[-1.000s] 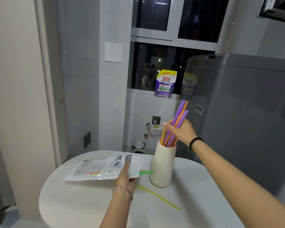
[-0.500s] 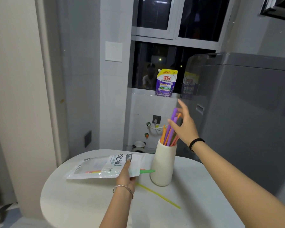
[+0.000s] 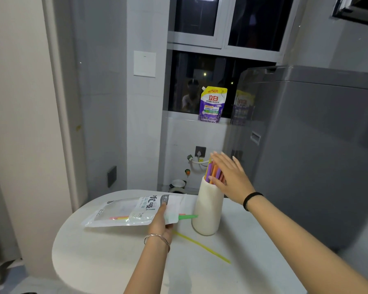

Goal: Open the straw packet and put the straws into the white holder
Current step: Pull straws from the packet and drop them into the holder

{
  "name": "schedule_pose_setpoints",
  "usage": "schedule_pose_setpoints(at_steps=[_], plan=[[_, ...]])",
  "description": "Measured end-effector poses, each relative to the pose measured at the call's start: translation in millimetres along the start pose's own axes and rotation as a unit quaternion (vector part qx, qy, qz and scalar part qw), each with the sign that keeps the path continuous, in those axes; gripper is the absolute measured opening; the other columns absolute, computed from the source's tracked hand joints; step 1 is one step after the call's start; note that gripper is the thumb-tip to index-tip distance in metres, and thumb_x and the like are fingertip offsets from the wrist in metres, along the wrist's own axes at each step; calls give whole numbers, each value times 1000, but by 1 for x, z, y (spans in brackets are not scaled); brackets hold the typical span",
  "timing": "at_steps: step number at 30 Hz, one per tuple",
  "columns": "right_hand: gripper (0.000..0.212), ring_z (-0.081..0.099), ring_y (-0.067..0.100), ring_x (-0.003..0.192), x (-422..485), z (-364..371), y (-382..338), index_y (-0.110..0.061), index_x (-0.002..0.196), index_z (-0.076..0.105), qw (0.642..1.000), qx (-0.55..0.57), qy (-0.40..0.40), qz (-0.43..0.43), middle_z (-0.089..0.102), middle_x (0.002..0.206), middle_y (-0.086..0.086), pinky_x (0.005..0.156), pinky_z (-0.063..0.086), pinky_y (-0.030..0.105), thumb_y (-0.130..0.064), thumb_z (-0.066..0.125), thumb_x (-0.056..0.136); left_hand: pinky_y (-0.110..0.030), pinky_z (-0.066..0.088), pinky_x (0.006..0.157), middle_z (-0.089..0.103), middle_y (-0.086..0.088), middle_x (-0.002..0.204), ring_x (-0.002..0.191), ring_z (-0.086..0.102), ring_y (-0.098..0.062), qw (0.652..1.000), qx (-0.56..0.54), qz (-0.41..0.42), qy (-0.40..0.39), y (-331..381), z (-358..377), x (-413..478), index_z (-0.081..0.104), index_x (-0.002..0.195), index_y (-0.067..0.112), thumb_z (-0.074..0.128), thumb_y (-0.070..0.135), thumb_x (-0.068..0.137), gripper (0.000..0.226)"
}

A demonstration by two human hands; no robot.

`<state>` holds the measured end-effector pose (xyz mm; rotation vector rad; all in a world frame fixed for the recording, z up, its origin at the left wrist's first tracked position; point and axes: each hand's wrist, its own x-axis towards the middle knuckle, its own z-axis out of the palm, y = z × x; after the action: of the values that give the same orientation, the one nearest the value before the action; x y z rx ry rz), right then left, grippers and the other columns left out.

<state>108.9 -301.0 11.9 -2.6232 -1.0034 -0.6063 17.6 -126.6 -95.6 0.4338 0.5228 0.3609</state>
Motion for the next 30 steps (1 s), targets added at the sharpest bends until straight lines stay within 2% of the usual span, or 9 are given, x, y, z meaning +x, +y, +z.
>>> schedule_pose_setpoints(at_steps=[6, 8, 11, 15, 17, 20, 23, 27, 30], plan=[[33, 46, 13, 116, -54, 41, -32, -15, 114, 63, 980, 60, 178, -63, 60, 122, 4, 100, 31, 27, -25, 62, 82, -17, 51, 37, 62, 0, 88, 74, 58, -12, 1000, -4, -4, 18, 5, -11, 2, 49, 139, 6, 61, 8, 91, 49], [24, 53, 12, 107, -71, 65, -42, -18, 106, 66, 989, 124, 76, -27, 61, 115, -3, 90, 39, 22, -28, 60, 84, -18, 52, 38, 62, -1, 90, 74, 58, -13, 1000, 0, -2, 24, 9, -16, 3, 49, 139, 5, 61, 9, 92, 49], [24, 57, 6, 110, -94, 103, -47, -25, 109, 65, 970, 218, -70, 79, 60, 117, -13, 96, 44, 23, -30, 61, 86, -21, 55, 42, 64, -6, 111, 80, 60, -15, 999, 5, 8, 36, 14, -27, 2, 48, 140, 5, 61, 9, 92, 50], [45, 50, 15, 125, -114, 139, -48, -26, 131, 52, 948, 190, -169, 191, 53, 137, -7, 102, 38, 24, -37, 57, 88, -28, 55, 65, 58, -9, 136, 100, 60, -19, 998, 13, 22, 62, 21, -42, 0, 46, 141, 5, 62, 9, 91, 52], [45, 52, 20, 122, -120, 147, -48, -26, 135, 47, 946, 160, -186, 212, 55, 135, -2, 97, 40, 26, -38, 51, 91, -25, 57, 55, 58, -9, 133, 87, 62, -17, 998, 7, 24, 62, 25, -45, -1, 46, 141, 5, 62, 9, 91, 52], [27, 61, 24, 100, -121, 150, -49, -22, 115, 59, 975, 38, -167, 143, 68, 107, 2, 79, 45, 30, -21, 42, 94, -21, 54, 46, 57, -9, 137, 77, 60, -12, 997, -6, 31, 68, 32, -48, 1, 46, 141, 7, 62, 10, 91, 52], [18, 61, 27, 82, -117, 150, -52, -16, 87, 50, 977, -41, -182, 101, 55, 78, 5, 62, 37, 31, -1, 40, 86, -21, 55, 45, 59, -7, 130, 79, 61, -13, 997, -16, 35, 61, 36, -48, 3, 47, 140, 6, 63, 9, 90, 52], [33, 63, 30, 90, -111, 145, -49, -19, 106, 63, 980, 73, -91, 162, 68, 93, 8, 72, 48, 31, -3, 44, 86, -20, 56, 46, 60, -6, 127, 100, 60, -18, 997, -30, 40, 54, 40, -47, 3, 48, 140, 7, 63, 9, 91, 52], [36, 63, 24, 85, -98, 123, -44, -19, 113, 65, 955, 194, 14, 224, 66, 96, 4, 78, 50, 28, -3, 49, 85, -20, 57, 47, 62, -4, 123, 91, 63, -16, 997, -48, 47, 44, 41, -43, 4, 48, 140, 9, 64, 8, 90, 53]])
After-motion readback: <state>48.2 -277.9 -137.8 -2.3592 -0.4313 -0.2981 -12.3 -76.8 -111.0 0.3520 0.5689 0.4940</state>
